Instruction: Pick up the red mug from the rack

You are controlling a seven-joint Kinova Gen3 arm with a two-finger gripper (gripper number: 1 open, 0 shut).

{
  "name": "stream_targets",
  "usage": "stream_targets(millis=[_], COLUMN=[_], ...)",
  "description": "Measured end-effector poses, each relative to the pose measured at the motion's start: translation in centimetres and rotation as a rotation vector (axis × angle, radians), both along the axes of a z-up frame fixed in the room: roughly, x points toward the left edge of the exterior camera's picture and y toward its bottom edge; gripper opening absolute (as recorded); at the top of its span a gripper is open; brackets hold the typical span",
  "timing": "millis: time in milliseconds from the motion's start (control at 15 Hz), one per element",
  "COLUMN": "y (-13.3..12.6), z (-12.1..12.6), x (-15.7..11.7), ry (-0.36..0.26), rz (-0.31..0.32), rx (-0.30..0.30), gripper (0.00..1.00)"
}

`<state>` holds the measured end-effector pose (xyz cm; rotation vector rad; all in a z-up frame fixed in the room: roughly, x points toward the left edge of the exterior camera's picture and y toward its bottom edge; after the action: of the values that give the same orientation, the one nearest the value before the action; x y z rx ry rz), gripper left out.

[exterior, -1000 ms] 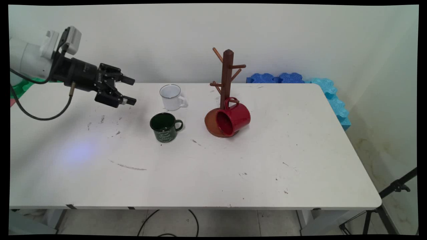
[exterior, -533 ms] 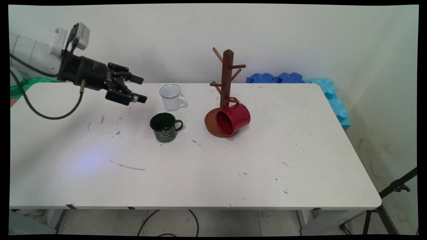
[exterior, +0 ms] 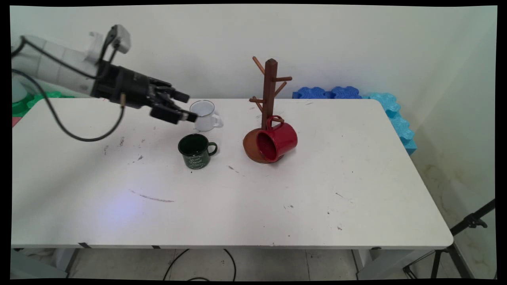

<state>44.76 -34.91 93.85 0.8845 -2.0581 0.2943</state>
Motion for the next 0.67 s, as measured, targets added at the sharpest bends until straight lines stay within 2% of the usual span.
stream_targets(millis=[267,667], y=[-1.3,-2.7], z=[0.2,-0.5], x=[-5.0,-10.4], ry=[0.052,0.112], rz=[0.048,0.100], rx=[0.070,0.162], gripper=[1.00,1.00])
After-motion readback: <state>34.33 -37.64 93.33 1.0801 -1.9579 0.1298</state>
